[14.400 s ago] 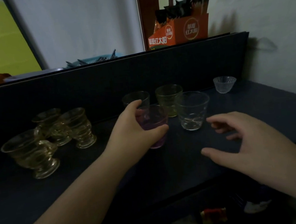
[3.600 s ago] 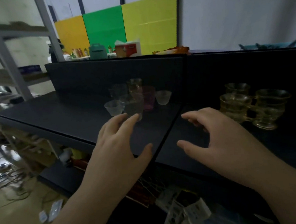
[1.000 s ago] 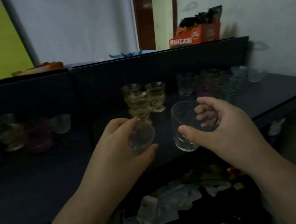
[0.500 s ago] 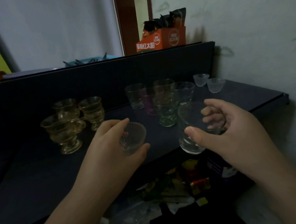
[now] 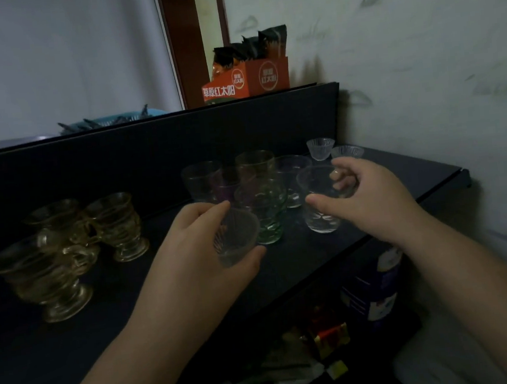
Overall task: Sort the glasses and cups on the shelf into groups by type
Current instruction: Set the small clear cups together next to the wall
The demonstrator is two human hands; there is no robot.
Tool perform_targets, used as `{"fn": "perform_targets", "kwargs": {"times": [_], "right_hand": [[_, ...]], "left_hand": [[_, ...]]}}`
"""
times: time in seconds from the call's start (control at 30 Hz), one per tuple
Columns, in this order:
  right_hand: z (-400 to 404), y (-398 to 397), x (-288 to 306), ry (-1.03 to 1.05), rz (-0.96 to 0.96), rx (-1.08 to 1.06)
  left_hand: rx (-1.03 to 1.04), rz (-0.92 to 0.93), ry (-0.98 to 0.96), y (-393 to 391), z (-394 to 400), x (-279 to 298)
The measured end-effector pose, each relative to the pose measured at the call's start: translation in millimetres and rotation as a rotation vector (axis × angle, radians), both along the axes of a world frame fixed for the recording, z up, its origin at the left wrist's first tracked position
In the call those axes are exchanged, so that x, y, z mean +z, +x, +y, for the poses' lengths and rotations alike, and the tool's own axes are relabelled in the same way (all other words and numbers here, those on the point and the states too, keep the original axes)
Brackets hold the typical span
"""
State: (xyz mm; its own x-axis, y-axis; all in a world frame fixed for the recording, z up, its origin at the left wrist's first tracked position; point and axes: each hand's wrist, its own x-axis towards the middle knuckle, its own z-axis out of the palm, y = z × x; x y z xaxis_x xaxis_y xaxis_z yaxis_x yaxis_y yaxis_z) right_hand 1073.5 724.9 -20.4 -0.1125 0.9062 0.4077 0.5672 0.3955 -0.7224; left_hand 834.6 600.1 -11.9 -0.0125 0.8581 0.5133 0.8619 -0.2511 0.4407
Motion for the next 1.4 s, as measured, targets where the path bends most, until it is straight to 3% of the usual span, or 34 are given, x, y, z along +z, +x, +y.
{"fn": "perform_targets", "kwargs": {"times": [0.23,0.77,1.07,1.4], "right_hand": [[42.2,9.9,-5.9,-0.035,-0.097,0.094],[96.7,34.7,-13.2,-0.022,-0.153,0.491],[134.7,147.8,-14.9,0.067,-0.271,0.355],[171.1,242.6,-24.6,0.061,-0.226,0.192]], "left_hand": [[0.021,0.045,0.043,29.9,24.3,8.6],[0.371,0.101,0.123,116.1,74.8,35.0],[0.234,0.05,0.074,195.5,141.1,44.3],[0.235,0.048,-0.289,228.6,243.4,-5.4]]}}
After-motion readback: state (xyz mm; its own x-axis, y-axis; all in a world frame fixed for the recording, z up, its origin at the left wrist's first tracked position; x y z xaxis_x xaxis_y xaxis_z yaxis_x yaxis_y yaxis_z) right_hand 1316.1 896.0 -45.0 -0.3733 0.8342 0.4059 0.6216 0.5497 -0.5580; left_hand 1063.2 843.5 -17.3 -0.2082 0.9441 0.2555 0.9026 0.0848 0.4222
